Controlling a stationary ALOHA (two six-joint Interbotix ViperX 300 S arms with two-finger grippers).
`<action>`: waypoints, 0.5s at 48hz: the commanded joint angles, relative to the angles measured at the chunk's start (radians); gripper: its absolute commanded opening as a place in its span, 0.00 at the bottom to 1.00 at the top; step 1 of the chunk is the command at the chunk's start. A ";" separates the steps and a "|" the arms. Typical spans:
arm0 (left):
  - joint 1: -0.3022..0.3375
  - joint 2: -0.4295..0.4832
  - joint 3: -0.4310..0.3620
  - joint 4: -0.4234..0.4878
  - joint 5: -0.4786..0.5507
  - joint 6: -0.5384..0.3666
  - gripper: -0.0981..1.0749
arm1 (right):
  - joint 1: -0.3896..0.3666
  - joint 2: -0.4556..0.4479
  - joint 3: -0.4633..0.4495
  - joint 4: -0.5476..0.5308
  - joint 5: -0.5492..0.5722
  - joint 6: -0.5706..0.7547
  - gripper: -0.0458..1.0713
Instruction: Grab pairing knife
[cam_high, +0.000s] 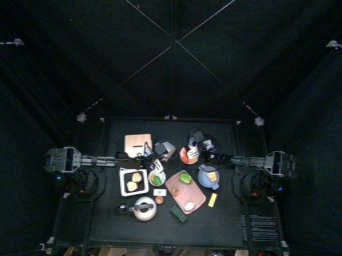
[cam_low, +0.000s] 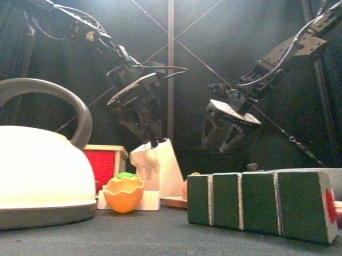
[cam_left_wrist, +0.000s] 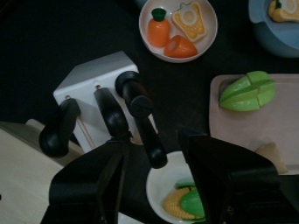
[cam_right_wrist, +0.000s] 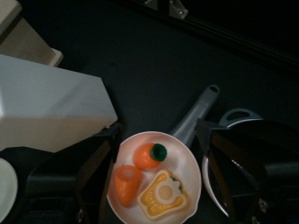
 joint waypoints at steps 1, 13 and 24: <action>0.006 -0.025 -0.023 0.003 0.017 -0.031 0.74 | 0.000 -0.015 -0.017 -0.005 -0.002 -0.002 0.92; -0.002 -0.009 -0.029 0.025 0.048 -0.083 0.62 | 0.002 -0.014 -0.023 -0.005 0.000 -0.002 0.92; 0.000 -0.009 -0.043 0.029 0.048 -0.087 0.61 | 0.003 -0.011 -0.025 -0.005 -0.002 -0.003 0.92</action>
